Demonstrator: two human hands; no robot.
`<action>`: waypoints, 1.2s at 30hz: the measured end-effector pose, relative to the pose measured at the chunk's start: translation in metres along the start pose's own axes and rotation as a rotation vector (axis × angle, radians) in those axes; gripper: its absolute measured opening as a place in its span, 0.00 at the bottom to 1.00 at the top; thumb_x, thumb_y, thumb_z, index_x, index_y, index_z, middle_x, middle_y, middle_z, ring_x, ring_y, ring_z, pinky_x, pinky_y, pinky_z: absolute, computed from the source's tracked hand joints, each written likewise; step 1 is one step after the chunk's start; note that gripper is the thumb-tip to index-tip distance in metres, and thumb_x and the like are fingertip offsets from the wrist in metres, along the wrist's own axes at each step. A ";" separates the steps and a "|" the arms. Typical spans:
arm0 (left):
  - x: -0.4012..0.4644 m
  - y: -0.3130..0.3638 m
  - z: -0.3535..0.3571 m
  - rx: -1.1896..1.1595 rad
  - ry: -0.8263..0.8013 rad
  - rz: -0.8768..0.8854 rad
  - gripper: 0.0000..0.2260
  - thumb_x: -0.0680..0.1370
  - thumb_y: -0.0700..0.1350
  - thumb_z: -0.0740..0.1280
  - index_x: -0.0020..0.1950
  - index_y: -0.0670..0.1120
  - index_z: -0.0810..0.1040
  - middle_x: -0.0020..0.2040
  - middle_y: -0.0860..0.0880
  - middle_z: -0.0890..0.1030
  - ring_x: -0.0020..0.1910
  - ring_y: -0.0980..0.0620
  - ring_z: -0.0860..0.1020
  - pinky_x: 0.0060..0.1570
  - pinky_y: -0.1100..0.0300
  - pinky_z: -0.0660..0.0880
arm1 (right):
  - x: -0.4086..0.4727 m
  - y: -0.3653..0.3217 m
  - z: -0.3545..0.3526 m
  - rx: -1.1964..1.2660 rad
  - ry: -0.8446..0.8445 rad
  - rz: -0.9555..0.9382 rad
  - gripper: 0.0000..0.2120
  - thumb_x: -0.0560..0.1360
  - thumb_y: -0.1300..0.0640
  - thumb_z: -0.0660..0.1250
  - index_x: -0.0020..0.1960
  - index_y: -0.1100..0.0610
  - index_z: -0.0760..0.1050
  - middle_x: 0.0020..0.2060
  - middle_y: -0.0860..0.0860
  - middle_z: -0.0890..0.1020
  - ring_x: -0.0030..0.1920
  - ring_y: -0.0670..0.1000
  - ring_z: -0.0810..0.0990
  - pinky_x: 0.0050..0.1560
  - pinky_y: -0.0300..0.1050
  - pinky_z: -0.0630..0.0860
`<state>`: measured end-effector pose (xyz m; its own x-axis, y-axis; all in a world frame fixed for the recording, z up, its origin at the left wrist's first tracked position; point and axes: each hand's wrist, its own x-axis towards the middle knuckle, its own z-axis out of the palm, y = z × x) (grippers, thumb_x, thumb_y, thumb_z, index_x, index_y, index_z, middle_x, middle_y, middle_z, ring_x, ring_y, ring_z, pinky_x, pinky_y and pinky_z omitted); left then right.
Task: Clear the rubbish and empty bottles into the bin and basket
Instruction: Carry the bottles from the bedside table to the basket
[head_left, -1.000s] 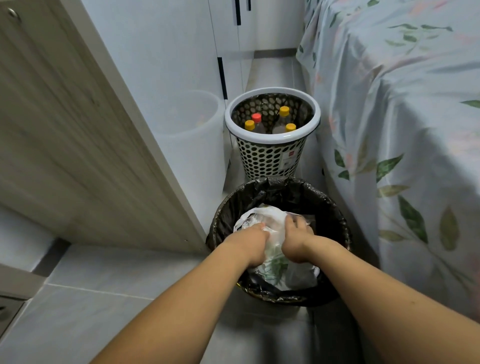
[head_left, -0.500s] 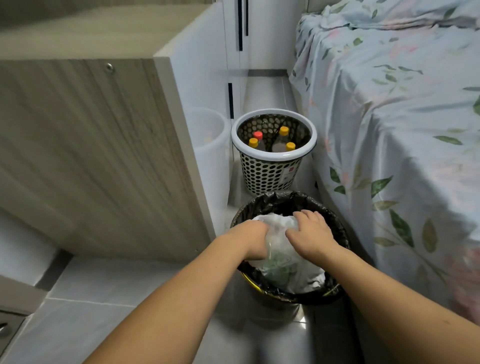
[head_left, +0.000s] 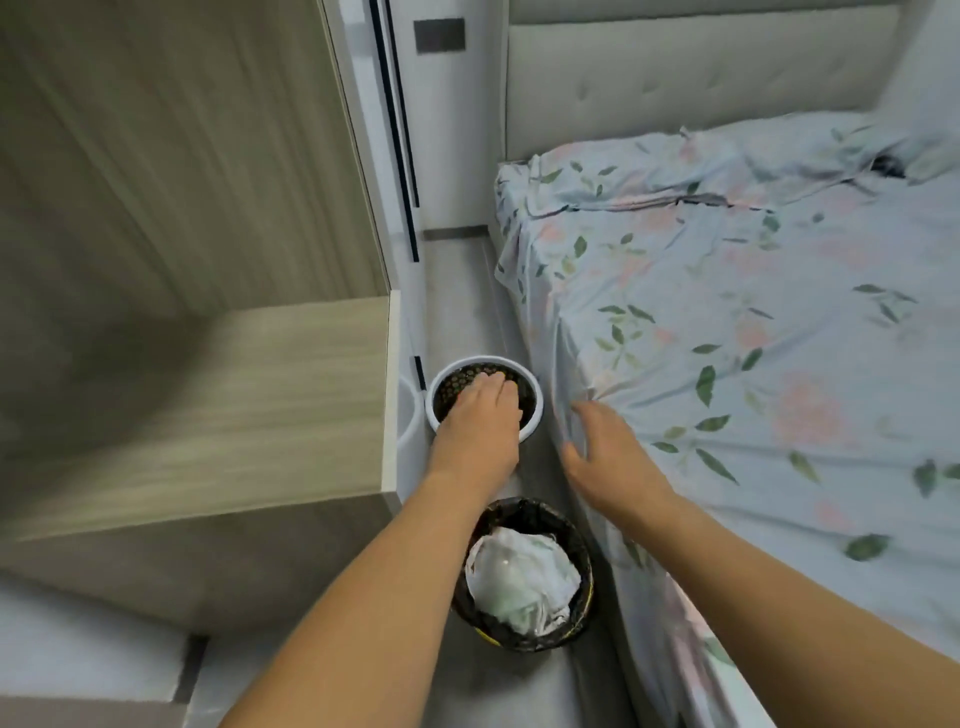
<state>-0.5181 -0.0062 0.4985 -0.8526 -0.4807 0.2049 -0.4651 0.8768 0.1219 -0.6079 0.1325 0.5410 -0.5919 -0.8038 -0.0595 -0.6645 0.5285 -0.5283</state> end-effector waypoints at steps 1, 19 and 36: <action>0.009 0.005 -0.039 -0.011 0.006 -0.015 0.17 0.81 0.43 0.55 0.69 0.40 0.66 0.69 0.43 0.68 0.70 0.44 0.64 0.72 0.51 0.61 | -0.003 -0.018 -0.034 -0.009 0.003 -0.006 0.18 0.78 0.61 0.60 0.67 0.64 0.67 0.65 0.58 0.71 0.66 0.56 0.66 0.62 0.39 0.57; 0.100 0.142 -0.430 -0.100 0.075 0.037 0.21 0.84 0.47 0.51 0.76 0.40 0.58 0.77 0.43 0.59 0.77 0.46 0.54 0.76 0.55 0.50 | -0.085 -0.145 -0.421 -0.151 0.240 0.024 0.25 0.79 0.59 0.55 0.75 0.61 0.56 0.74 0.55 0.60 0.75 0.53 0.55 0.73 0.42 0.52; 0.062 0.379 -0.430 -0.249 0.025 0.634 0.21 0.83 0.48 0.52 0.75 0.41 0.61 0.75 0.44 0.62 0.74 0.46 0.60 0.73 0.53 0.60 | -0.318 -0.048 -0.487 -0.135 0.553 0.644 0.26 0.79 0.59 0.56 0.76 0.59 0.56 0.75 0.53 0.59 0.75 0.51 0.55 0.74 0.43 0.51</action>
<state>-0.6451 0.2925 0.9747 -0.9352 0.1226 0.3322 0.1937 0.9624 0.1902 -0.6101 0.4957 0.9982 -0.9863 -0.1059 0.1269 -0.1506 0.8921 -0.4261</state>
